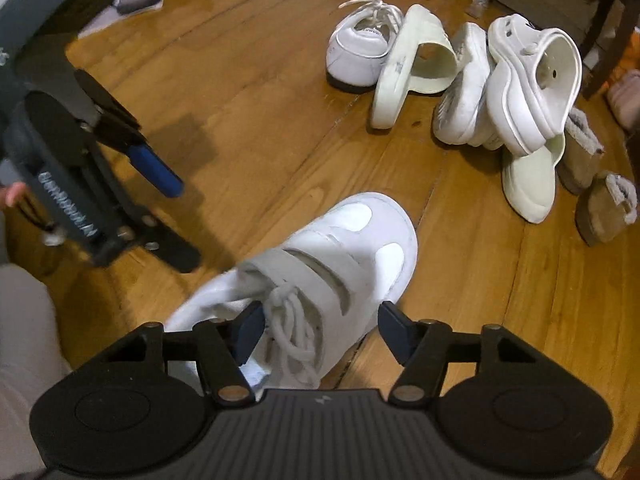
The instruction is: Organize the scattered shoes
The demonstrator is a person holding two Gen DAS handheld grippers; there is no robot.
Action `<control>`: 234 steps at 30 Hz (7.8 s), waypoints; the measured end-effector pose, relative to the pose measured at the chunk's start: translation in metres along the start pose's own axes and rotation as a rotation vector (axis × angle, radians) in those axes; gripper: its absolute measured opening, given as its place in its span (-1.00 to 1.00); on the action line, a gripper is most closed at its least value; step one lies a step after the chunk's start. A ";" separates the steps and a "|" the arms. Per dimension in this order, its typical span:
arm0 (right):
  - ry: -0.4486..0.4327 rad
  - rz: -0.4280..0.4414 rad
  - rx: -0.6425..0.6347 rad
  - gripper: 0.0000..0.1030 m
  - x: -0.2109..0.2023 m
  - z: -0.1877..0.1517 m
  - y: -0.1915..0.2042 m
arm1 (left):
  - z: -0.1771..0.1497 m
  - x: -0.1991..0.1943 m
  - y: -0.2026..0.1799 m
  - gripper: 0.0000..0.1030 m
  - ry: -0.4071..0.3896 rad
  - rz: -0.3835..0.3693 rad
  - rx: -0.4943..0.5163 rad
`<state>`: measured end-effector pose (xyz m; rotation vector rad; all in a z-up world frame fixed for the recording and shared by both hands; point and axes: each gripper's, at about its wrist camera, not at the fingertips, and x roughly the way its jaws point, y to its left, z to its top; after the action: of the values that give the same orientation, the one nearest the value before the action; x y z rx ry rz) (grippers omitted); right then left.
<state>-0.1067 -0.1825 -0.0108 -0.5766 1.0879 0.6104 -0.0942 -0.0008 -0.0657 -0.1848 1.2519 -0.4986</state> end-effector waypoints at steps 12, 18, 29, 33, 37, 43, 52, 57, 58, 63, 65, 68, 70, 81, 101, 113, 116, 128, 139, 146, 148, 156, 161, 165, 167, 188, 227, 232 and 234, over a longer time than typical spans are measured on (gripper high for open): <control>0.032 0.025 -0.056 0.17 0.043 0.020 -0.007 | -0.001 0.012 0.028 0.65 0.017 0.014 -0.092; 0.010 0.024 0.030 0.01 0.041 0.019 -0.013 | 0.001 0.006 0.041 0.65 0.003 -0.005 -0.139; -0.084 0.032 0.290 -0.06 0.047 0.015 -0.039 | -0.008 -0.003 0.052 0.65 0.003 -0.002 -0.193; -0.105 0.001 0.423 -0.25 0.044 0.018 -0.046 | -0.006 -0.014 0.061 0.65 -0.037 -0.015 -0.221; -0.083 0.017 0.531 -0.25 0.045 0.022 -0.056 | -0.006 -0.028 0.073 0.65 -0.080 -0.022 -0.258; -0.082 0.069 0.778 -0.25 0.042 0.015 -0.080 | -0.009 -0.036 0.088 0.65 -0.092 -0.021 -0.289; -0.067 0.013 0.881 -0.19 0.054 0.028 -0.091 | -0.007 -0.040 0.095 0.65 -0.081 0.011 -0.302; -0.103 -0.163 0.650 -0.31 0.050 0.046 -0.063 | -0.007 -0.034 0.098 0.65 -0.045 0.046 -0.317; -0.111 -0.149 0.674 -0.33 0.049 0.044 -0.065 | -0.008 -0.034 0.098 0.65 -0.042 0.047 -0.318; -0.111 -0.058 0.854 -0.36 0.040 0.029 -0.086 | -0.008 -0.034 0.098 0.65 -0.045 0.048 -0.316; -0.084 -0.020 0.946 -0.35 0.036 0.020 -0.095 | -0.008 -0.035 0.098 0.65 -0.045 0.047 -0.316; -0.034 0.030 1.100 -0.35 0.029 0.002 -0.104 | -0.008 -0.034 0.099 0.65 -0.045 0.047 -0.319; -0.026 0.079 1.194 -0.35 0.026 -0.012 -0.106 | -0.008 -0.035 0.099 0.65 -0.048 0.045 -0.324; -0.024 0.152 1.445 -0.35 0.019 -0.055 -0.103 | -0.009 -0.042 0.102 0.65 -0.069 0.026 -0.340; -0.131 0.593 1.993 0.29 0.022 -0.104 -0.070 | -0.010 -0.036 0.104 0.65 -0.027 0.017 -0.321; -0.247 -0.003 0.825 0.57 -0.038 0.018 -0.039 | -0.007 -0.031 0.079 0.72 -0.092 -0.018 -0.236; -0.227 -0.035 0.619 0.56 -0.016 0.029 -0.022 | -0.005 -0.029 0.064 0.72 -0.111 0.000 -0.172; -0.095 0.018 0.547 0.56 0.016 0.014 -0.026 | -0.002 -0.024 0.029 0.72 -0.109 -0.141 -0.033; -0.029 0.066 0.511 0.75 0.052 0.032 -0.041 | -0.005 -0.015 0.021 0.83 -0.070 -0.172 -0.008; -0.015 0.047 0.480 0.81 0.070 0.045 -0.043 | -0.007 -0.014 0.032 0.84 -0.050 -0.117 -0.037; -0.018 0.029 0.465 0.83 0.072 0.043 -0.039 | -0.008 -0.014 0.038 0.84 -0.049 -0.111 -0.065; 0.007 -0.024 0.391 0.86 0.086 0.046 -0.028 | -0.008 -0.009 0.058 0.88 -0.035 -0.073 -0.165; -0.011 -0.031 0.443 0.56 0.080 0.044 -0.030 | -0.007 -0.007 0.059 0.88 -0.032 -0.077 -0.174; -0.011 -0.065 0.505 0.52 0.071 0.033 -0.031 | -0.007 -0.006 0.059 0.88 -0.030 -0.076 -0.171; -0.012 -0.073 0.499 0.52 0.062 0.025 -0.029 | -0.008 -0.006 0.059 0.88 -0.029 -0.074 -0.171; 0.059 -0.160 0.419 0.70 0.047 -0.002 -0.019 | -0.008 -0.001 0.064 0.88 -0.029 -0.047 -0.219; -0.301 0.125 0.795 0.78 -0.036 0.046 -0.033 | -0.004 -0.038 0.113 0.88 -0.322 0.057 -0.454; -0.393 0.133 0.653 0.79 -0.049 0.053 -0.015 | 0.013 -0.046 0.123 0.89 -0.356 0.074 -0.524; -0.390 0.169 0.646 0.79 -0.043 0.049 -0.012 | 0.026 -0.049 0.126 0.89 -0.380 0.124 -0.540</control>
<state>-0.0821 -0.1643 0.0482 0.1925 0.8955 0.4534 -0.0485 0.1287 -0.0656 -0.6244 0.9911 -0.0020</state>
